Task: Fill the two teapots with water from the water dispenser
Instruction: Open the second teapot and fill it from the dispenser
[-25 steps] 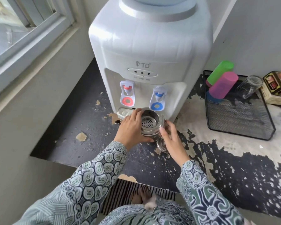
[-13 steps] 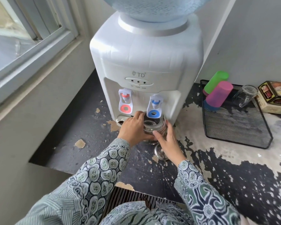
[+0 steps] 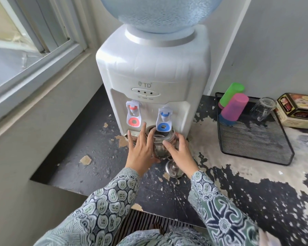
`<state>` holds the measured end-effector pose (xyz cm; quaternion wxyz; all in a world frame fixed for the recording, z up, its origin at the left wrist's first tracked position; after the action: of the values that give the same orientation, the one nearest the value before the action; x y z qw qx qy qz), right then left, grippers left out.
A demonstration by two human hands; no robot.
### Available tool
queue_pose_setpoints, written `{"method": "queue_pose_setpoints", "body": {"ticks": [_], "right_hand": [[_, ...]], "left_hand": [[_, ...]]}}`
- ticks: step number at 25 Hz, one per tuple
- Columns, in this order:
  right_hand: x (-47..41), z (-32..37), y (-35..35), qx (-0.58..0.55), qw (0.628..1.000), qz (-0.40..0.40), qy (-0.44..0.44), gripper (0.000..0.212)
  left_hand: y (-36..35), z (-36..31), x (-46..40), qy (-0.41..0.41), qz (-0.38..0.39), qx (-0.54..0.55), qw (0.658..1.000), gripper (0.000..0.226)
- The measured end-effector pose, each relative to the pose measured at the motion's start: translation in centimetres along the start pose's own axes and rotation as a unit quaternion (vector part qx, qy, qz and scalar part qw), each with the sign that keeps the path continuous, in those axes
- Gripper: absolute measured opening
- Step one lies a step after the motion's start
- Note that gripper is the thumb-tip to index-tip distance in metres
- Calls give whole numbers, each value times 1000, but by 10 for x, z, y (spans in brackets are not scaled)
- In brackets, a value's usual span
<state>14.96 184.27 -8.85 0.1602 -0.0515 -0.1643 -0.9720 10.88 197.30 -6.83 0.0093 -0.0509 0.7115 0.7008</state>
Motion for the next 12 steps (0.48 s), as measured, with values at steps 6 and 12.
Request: {"method": "queue_pose_setpoints", "body": {"ticks": [6,12], "right_hand": [[-20,28,16,85,994,-66,29,43],[-21,33,11,41,993,-108,-3,19]], "left_hand": [[9,0,-3,-45,-11,77,996,112],[9,-3,-1,-49,-20,88,995,116]]}}
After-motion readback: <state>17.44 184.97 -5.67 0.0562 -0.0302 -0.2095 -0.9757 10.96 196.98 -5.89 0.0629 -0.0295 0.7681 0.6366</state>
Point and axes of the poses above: each hand's wrist, its own x-axis away from the middle knuckle, its own y-axis out of the back of the hand, z = x × y, the point moved 6 cm from there along -x, towards the middle knuckle, and after that the axes turned 3 degrees about -x, right-handed, at the moved point
